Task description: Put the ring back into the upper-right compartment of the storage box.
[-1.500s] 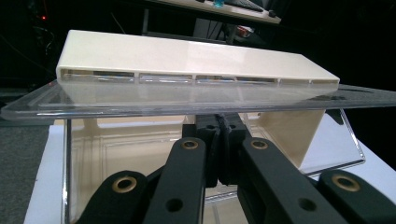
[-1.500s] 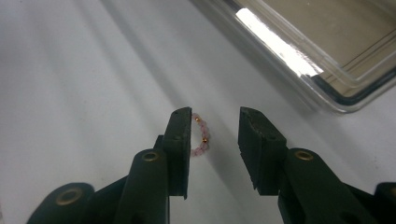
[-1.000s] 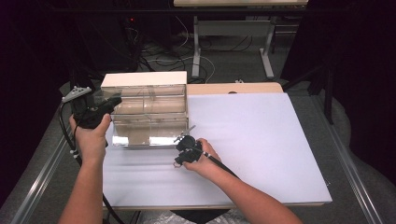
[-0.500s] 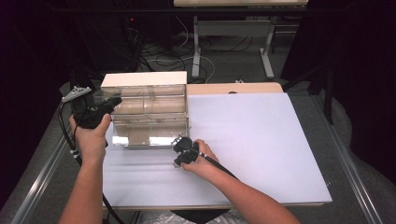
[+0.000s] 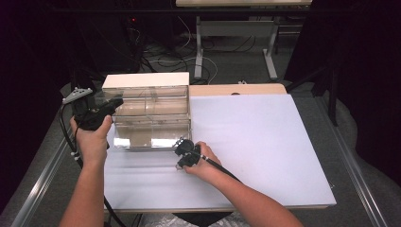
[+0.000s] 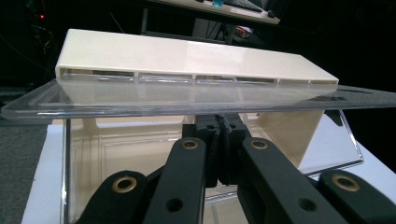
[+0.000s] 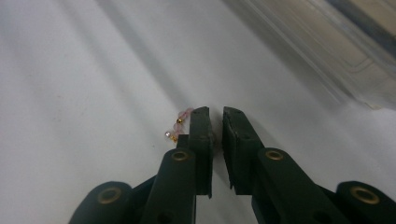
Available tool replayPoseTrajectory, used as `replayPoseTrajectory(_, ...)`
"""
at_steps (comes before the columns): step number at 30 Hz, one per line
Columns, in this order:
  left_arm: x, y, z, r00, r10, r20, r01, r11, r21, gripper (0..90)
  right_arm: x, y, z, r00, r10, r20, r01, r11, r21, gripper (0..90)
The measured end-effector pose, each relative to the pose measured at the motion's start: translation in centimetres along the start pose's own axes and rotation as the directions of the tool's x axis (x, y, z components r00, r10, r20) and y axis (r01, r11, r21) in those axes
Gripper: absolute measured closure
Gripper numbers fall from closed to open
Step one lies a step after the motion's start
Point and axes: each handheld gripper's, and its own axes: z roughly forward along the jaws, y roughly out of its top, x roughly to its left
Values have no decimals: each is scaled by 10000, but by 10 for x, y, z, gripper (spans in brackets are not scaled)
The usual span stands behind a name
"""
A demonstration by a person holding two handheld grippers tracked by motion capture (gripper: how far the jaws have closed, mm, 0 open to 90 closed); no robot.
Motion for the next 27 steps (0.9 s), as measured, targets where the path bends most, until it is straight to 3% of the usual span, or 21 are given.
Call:
replayPoseTrajectory(6,0,0,0,10000,6,4,-6,10000,5,900,0,0,-1,9996,-53,267,52,10000,56,869)
replayPoseTrajectory(15,0,0,0,10000,-12,2,12,10000,-7,900,0,0,-1,9997,209,118,-209,9998,66,871)
replayPoseTrajectory(27,0,0,0,10000,4,-3,-4,10000,-1,900,0,0,-2,9999,84,89,-83,10000,-52,883)
